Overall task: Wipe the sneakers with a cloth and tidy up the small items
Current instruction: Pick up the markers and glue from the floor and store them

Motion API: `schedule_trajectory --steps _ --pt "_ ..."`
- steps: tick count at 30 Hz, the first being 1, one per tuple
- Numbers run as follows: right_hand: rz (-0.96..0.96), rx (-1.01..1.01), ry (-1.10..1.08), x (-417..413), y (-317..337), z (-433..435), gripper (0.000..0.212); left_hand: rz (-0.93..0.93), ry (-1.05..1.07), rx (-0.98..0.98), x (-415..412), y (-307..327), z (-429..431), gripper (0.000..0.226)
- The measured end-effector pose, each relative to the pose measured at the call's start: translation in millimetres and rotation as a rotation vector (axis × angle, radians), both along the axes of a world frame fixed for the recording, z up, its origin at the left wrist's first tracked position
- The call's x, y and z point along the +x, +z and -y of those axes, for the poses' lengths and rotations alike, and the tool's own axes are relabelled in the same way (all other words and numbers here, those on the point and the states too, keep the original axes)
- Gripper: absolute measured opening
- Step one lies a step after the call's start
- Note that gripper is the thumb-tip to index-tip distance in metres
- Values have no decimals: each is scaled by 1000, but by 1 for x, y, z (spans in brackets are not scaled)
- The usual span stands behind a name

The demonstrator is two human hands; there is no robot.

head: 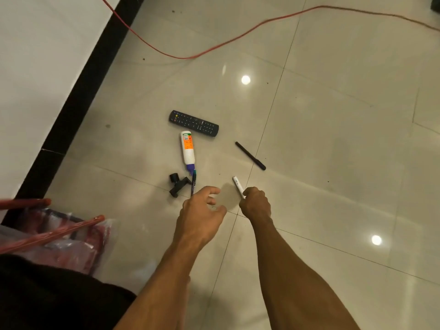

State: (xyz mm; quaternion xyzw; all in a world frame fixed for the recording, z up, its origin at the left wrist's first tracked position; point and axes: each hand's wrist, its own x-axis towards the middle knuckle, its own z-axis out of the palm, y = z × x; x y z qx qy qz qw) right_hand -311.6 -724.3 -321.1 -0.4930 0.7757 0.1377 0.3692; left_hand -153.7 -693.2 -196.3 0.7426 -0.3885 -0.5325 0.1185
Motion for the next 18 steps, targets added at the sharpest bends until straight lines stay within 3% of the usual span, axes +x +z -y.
schedule_trajectory --steps 8,12,18 --pt "-11 11 -16 -8 -42 11 36 -5 53 -10 15 -23 19 38" --pt "-11 -4 -27 -3 -67 14 26 -16 87 -10 24 -33 24 39" --pt "-19 -61 -139 1 -82 11 21 28 -34 -33 24 -35 22 40"
